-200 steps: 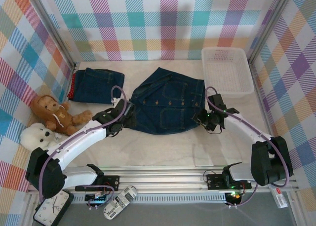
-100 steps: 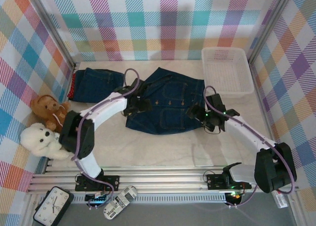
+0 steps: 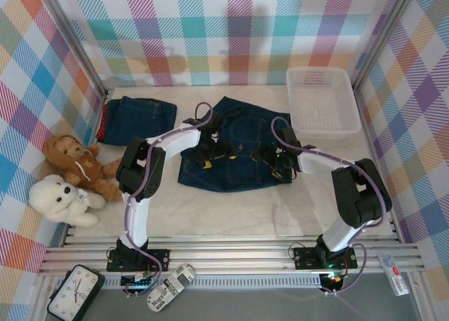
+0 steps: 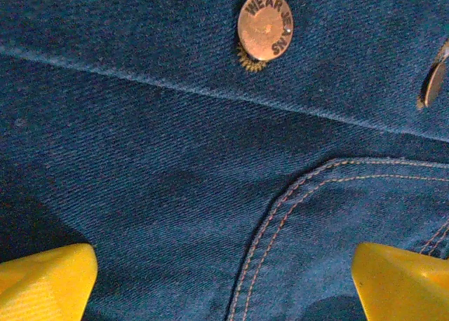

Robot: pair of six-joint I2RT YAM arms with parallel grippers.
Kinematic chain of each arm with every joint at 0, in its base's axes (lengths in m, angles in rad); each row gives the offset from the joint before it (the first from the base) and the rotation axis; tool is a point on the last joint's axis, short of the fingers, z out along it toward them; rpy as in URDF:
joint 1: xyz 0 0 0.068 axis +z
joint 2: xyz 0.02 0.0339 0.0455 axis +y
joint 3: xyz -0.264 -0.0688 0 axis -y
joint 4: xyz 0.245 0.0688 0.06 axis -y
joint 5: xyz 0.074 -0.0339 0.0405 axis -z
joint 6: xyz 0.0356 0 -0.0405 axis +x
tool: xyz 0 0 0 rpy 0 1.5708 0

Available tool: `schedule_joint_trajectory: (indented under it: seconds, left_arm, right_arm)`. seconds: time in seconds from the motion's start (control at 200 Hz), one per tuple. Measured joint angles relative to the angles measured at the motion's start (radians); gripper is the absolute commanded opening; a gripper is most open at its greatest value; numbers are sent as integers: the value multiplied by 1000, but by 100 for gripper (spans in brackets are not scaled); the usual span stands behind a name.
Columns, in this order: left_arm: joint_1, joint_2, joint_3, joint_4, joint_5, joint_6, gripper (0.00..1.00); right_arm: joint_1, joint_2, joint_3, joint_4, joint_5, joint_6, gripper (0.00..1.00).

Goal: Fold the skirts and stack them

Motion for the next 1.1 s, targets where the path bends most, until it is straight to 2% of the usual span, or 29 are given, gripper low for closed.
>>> schedule_joint_trajectory:
  seconds: [0.275, 0.335, 0.4, 0.475, 0.535, 0.78, 0.92, 1.1]
  left_arm:
    - [0, -446, -505, -82, -64, -110, 100]
    - [0, -522, -565, -101, -60, -131, 100]
    - [0, -560, -557, -123, -57, -131, 100]
    - [0, -542, -453, -149, -57, -97, 100]
    - [0, -474, -304, -151, -52, -54, 100]
    - [0, 16, 300, 18, 32, 40, 100]
    - [0, 275, 552, 40, 77, 56, 100]
    - [0, 520, 830, 55, 136, 72, 100]
  right_arm:
    - [0, -58, -82, 67, 33, 113, 99]
    - [0, -69, -90, 67, 37, 119, 99]
    - [0, -74, -92, 61, 39, 119, 99]
    - [0, -74, -91, 58, 40, 117, 99]
    - [0, -74, -90, 55, 40, 113, 99]
    - [0, -59, -76, 48, 29, 109, 99]
    - [0, -49, -63, 41, 15, 105, 99]
    - [0, -47, -62, 38, 11, 100, 99]
